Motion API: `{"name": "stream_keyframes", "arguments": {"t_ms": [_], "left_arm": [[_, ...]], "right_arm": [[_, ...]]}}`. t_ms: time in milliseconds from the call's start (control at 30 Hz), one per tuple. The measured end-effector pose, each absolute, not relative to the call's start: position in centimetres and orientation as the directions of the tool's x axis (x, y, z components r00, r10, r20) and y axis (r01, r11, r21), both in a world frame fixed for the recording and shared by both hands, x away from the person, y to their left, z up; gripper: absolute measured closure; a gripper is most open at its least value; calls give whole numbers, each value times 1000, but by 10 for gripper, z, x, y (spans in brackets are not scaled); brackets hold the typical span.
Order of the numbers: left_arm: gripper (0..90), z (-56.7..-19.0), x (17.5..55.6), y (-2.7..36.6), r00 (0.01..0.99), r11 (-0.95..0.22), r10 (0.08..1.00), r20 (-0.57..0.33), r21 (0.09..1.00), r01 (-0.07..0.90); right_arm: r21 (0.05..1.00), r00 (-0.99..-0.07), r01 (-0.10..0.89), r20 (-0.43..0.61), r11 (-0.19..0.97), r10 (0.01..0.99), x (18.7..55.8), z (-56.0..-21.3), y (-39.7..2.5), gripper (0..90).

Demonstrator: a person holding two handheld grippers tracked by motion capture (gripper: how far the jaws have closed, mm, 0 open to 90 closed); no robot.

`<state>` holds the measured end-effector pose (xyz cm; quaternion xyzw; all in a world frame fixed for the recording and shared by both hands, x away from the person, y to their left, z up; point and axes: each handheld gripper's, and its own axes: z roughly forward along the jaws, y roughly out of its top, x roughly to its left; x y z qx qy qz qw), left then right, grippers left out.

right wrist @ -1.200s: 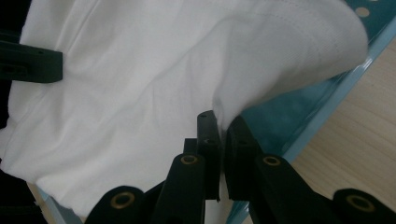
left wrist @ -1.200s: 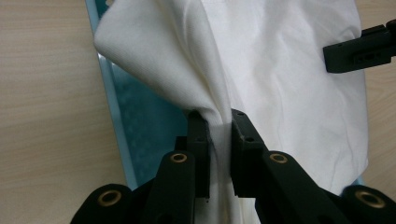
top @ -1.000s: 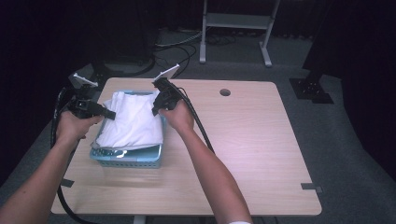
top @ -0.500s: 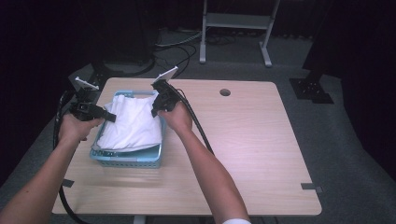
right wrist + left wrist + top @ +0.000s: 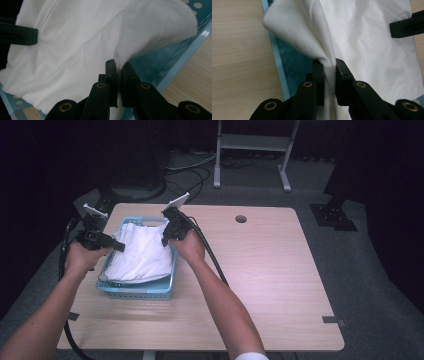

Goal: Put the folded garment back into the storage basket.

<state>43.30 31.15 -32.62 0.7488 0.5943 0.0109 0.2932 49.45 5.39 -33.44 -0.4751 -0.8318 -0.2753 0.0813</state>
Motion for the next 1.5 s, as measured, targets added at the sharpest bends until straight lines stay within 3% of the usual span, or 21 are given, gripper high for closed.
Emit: {"name": "stream_keyframes", "arguments": {"t_ms": [1500], "left_arm": [[796, -358, 447, 305, 279, -130, 907, -316, 419, 898]], "right_arm": [[346, -539, 836, 367, 427, 758, 502, -356, 60, 860]]}}
